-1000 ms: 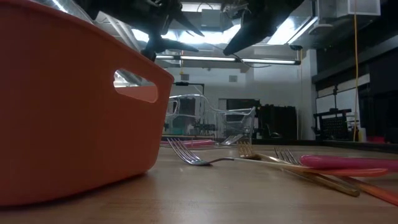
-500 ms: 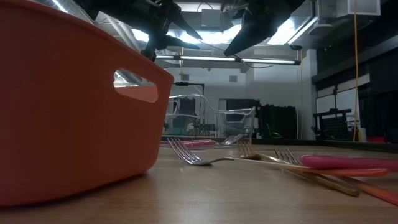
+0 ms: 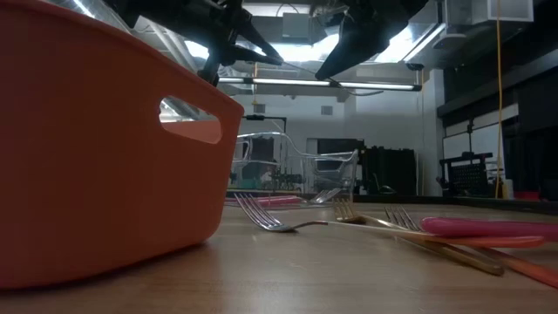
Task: Sort silverware by color (type)
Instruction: Put the orange fork into the blue bin
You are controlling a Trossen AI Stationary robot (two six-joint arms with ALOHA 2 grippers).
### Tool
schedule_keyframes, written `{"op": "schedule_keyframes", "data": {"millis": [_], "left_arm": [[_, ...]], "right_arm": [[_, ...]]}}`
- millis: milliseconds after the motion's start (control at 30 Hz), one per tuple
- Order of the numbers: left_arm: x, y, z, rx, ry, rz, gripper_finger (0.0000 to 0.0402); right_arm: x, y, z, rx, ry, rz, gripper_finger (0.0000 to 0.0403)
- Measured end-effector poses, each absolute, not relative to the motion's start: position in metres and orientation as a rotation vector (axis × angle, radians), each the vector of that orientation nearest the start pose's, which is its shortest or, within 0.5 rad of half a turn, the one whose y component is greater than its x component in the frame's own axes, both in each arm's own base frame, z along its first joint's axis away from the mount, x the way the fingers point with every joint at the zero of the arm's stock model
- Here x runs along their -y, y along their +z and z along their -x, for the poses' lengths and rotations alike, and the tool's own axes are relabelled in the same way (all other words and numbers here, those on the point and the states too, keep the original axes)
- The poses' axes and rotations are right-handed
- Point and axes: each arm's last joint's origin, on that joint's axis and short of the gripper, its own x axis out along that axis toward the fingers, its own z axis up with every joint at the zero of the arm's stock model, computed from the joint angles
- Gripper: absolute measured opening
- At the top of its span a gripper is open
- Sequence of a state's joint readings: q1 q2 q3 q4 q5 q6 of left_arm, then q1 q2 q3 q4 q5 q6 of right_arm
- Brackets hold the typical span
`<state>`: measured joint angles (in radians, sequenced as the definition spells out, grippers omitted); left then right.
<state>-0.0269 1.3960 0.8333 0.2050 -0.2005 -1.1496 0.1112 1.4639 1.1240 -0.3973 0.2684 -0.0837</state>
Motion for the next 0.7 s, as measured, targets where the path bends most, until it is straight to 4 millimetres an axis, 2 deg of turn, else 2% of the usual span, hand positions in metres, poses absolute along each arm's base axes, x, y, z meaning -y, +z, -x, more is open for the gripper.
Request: {"op": "schedule_keyframes", "data": {"millis": [700], "left_arm": [[0.0024,0.2501,-0.3032,-0.217,0.355,1.086,0.0002]], "right_arm": [[-0.0272,0.2770,-0.3130,-0.724,-0.123,0.210,0.0006]]}}
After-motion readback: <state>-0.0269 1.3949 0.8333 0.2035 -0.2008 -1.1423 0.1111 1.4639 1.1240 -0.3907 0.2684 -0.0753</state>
